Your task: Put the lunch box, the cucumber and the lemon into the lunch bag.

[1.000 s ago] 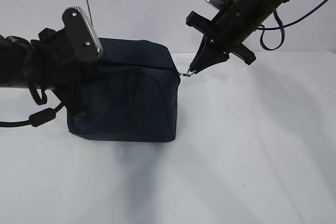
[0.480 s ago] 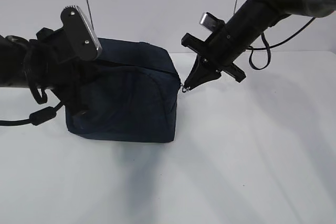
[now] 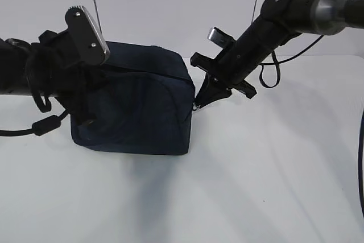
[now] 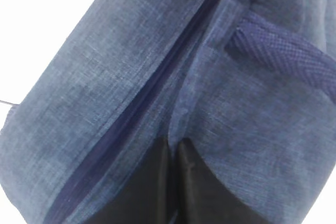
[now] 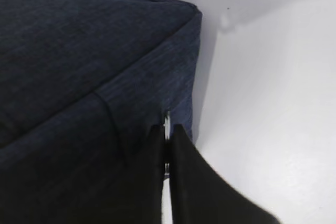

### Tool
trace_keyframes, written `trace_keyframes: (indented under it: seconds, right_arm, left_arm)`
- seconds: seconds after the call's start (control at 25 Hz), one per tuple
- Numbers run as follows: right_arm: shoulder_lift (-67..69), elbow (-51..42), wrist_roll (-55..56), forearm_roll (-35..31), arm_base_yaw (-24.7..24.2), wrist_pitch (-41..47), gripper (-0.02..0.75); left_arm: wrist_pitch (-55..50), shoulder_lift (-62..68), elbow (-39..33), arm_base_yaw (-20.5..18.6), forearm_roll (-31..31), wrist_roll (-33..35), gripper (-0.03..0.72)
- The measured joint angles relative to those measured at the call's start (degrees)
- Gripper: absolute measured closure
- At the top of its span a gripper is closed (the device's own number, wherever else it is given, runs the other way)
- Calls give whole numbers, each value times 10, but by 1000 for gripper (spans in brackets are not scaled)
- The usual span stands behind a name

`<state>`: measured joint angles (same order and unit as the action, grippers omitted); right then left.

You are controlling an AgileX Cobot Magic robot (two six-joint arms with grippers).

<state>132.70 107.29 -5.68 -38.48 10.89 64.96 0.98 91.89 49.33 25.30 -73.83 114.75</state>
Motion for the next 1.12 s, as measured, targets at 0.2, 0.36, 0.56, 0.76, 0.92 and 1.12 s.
trace_keyframes:
  seconds: [0.2, 0.36, 0.56, 0.76, 0.92, 1.12]
  right_arm:
    - [2, 0, -16, 34, 2, -10, 730]
    - [2, 1, -40, 38, 2, -17, 730]
    - [3, 13, -189, -4, 3, -10, 730]
    - [3, 70, -356, -24, 3, 37, 706]
    - [3, 103, -425, -28, 3, 44, 506]
    - [3, 121, -496, -19, 3, 47, 307]
  left_arm:
    - [-3, 0, 0, 0, -1, 0, 692]
    - [-4, 0, 0, 0, -1, 0, 692]
    - [2, 0, 0, 0, -1, 0, 692]
    - [30, 0, 0, -2, -1, 0, 692]
    - [37, 1, 0, -3, -7, 0, 692]
    - [37, 1, 0, -3, -10, 0, 692]
